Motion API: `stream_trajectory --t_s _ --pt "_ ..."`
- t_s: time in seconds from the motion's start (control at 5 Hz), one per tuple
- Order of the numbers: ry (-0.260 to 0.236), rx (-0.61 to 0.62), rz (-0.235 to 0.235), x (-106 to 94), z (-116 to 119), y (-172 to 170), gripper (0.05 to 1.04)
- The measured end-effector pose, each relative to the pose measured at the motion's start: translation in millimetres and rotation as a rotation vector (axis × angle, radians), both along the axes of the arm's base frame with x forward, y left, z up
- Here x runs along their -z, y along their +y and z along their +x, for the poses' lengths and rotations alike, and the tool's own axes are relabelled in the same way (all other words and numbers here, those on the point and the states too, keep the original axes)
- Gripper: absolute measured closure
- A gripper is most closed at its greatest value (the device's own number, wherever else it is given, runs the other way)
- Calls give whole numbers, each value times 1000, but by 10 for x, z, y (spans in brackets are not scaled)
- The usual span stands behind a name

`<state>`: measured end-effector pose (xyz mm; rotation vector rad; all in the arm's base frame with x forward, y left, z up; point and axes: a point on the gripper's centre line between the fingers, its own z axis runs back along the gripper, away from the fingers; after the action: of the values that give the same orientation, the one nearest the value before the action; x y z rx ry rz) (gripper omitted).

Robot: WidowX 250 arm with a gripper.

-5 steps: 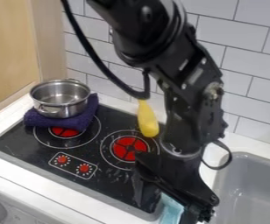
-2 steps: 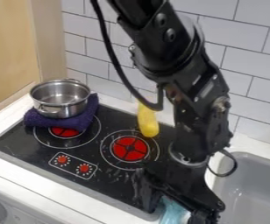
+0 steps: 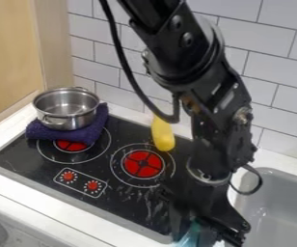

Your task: Move the blue brush to the lower left side of the stove

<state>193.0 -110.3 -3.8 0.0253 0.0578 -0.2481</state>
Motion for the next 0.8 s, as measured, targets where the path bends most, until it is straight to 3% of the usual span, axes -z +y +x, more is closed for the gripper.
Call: stream_trajectory --t_s 0.2,0.4,0.6,0.8 --pt "14 -8 10 -13 -26 13 789" --pt "-10 -20 6 -152 -16 21 789" --pt "3 -49 24 -241 -52 75 789" --pt "-19 -118 3 -442 8 120 789"
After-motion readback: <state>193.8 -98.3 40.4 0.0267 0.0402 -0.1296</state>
